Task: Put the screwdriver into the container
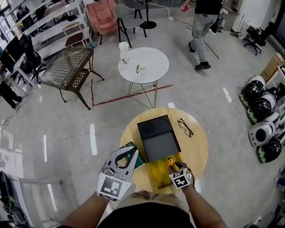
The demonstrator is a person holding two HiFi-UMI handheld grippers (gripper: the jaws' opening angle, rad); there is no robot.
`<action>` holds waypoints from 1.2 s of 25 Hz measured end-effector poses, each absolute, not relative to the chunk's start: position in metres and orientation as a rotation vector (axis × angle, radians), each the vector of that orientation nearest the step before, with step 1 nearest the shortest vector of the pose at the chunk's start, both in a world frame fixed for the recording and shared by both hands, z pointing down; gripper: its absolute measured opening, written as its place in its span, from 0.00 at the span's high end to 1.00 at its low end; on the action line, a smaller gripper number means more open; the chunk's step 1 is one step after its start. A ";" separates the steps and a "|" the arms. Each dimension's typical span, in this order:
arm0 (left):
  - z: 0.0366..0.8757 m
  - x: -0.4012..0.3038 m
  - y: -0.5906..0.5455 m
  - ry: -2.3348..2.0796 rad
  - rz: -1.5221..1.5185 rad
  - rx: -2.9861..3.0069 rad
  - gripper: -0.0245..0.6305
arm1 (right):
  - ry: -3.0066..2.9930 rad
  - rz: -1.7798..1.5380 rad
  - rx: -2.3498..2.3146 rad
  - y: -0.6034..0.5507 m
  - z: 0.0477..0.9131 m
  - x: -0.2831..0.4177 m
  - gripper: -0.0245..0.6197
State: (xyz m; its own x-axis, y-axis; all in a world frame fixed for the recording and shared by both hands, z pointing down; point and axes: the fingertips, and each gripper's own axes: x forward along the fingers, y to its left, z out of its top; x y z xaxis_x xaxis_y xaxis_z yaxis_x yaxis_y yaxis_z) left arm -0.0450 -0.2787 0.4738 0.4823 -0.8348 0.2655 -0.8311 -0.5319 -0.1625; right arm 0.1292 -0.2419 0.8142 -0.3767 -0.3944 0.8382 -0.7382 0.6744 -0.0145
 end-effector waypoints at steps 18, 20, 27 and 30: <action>0.459 -0.047 -0.265 1.464 -0.377 -2.768 0.94 | -2.194 0.538 1.268 -0.231 0.688 0.150 0.94; 0.456 -0.049 -0.263 1.469 -0.326 -2.784 0.94 | -2.234 0.519 1.304 -0.232 0.669 0.148 0.94; 0.444 -0.066 -0.267 1.514 -0.280 -2.735 0.94 | -2.344 0.508 1.372 -0.228 0.608 0.138 0.94; 0.441 -0.062 -0.261 1.443 -0.269 -2.760 0.94 | -2.357 0.461 1.394 -0.224 0.586 0.132 0.94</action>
